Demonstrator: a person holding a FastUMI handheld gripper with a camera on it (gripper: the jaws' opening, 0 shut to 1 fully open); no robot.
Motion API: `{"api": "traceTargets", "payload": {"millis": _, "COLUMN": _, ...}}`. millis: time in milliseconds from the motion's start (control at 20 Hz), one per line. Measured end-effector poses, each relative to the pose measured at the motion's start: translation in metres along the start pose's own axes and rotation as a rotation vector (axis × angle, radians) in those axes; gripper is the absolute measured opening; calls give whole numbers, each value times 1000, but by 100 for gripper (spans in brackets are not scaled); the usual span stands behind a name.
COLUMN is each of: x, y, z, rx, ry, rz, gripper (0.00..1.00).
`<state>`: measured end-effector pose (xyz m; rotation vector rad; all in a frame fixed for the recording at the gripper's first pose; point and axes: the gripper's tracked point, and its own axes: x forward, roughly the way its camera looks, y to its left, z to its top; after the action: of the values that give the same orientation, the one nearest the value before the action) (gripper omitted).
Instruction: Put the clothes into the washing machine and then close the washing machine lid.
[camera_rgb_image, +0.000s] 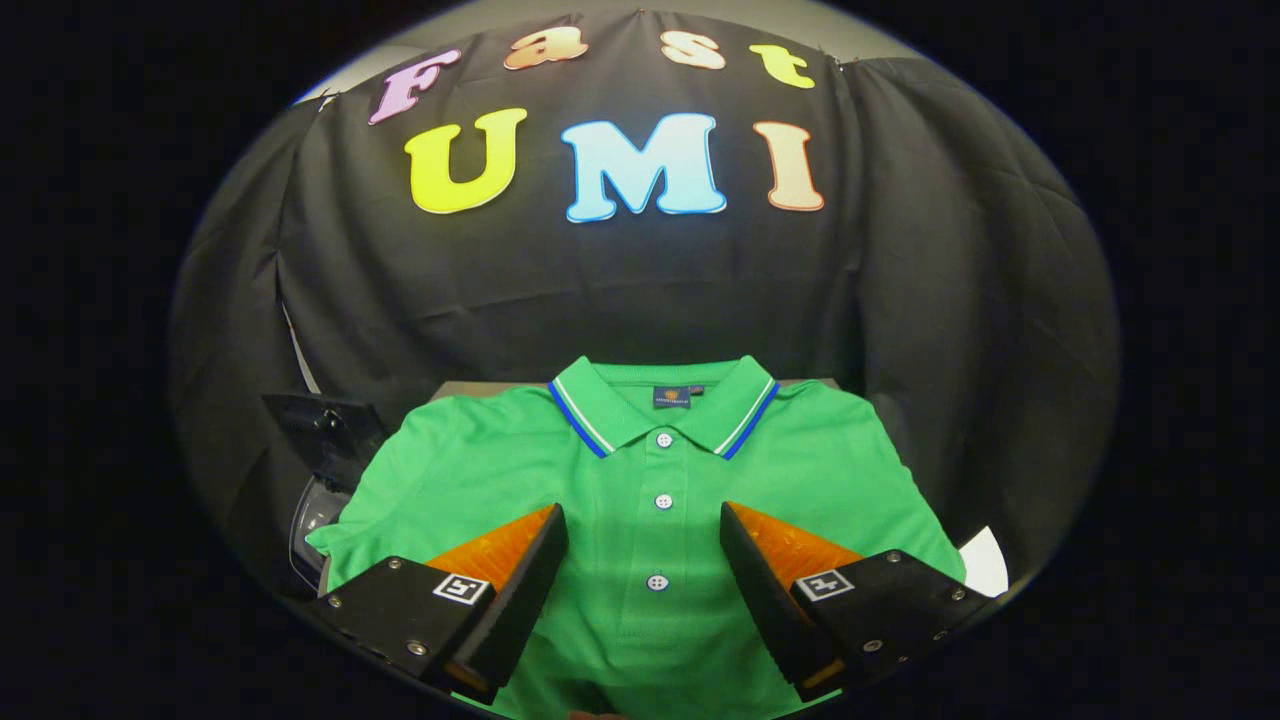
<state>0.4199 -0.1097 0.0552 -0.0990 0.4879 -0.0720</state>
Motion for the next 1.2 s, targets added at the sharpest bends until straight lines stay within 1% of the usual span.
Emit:
{"api": "traceTargets", "payload": {"millis": 350, "x": -1, "y": 0, "z": 2, "rx": 25, "ry": 39, "rz": -28, "gripper": 94}}
{"api": "traceTargets", "payload": {"millis": 500, "x": -4, "y": -2, "z": 2, "rx": 60, "ry": 20, "rz": -53, "gripper": 94}}
{"api": "traceTargets", "payload": {"millis": 600, "x": -2, "y": -2, "z": 0, "rx": 54, "ry": 20, "rz": -71, "gripper": 93}}
{"api": "traceTargets", "payload": {"millis": 650, "x": -3, "y": -4, "z": -1, "rx": 60, "ry": 21, "rz": -83, "gripper": 88}}
{"api": "traceTargets", "payload": {"millis": 800, "x": -3, "y": -8, "z": 0, "rx": 50, "ry": 8, "rz": -104, "gripper": 67}}
{"api": "traceTargets", "payload": {"millis": 850, "x": -2, "y": -10, "z": 0, "rx": 29, "ry": -1, "rz": -109, "gripper": 51}}
{"api": "traceTargets", "payload": {"millis": 950, "x": -4, "y": -11, "z": -4, "rx": -36, "ry": 18, "rz": -121, "gripper": 11}}
{"api": "traceTargets", "payload": {"millis": 1050, "x": -5, "y": -13, "z": -2, "rx": -65, "ry": 66, "rz": -168, "gripper": 4}}
{"api": "traceTargets", "payload": {"millis": 1100, "x": -7, "y": -14, "z": -1, "rx": -64, "ry": 93, "rz": -192, "gripper": 2}}
{"api": "traceTargets", "payload": {"millis": 1200, "x": -10, "y": -10, "z": -1, "rx": -72, "ry": 126, "rz": -221, "gripper": 1}}
